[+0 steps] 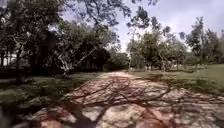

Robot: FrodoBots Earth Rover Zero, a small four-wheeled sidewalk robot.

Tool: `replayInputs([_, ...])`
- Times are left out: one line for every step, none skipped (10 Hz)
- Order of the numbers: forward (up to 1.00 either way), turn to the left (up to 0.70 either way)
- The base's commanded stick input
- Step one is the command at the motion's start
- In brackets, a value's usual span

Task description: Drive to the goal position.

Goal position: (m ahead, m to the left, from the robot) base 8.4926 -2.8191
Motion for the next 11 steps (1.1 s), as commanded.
replayInputs([0.70,0.00])
replayInputs([0.70,0.00])
replayInputs([0.70,0.00])
replayInputs([0.70,0.00])
replayInputs([0.70,0.00])
replayInputs([0.70,0.00])
replayInputs([0.70,0.00])
replayInputs([0.70,0.00])
replayInputs([0.70,0.00])
replayInputs([0.70,0.00])
replayInputs([0.70,0.00])
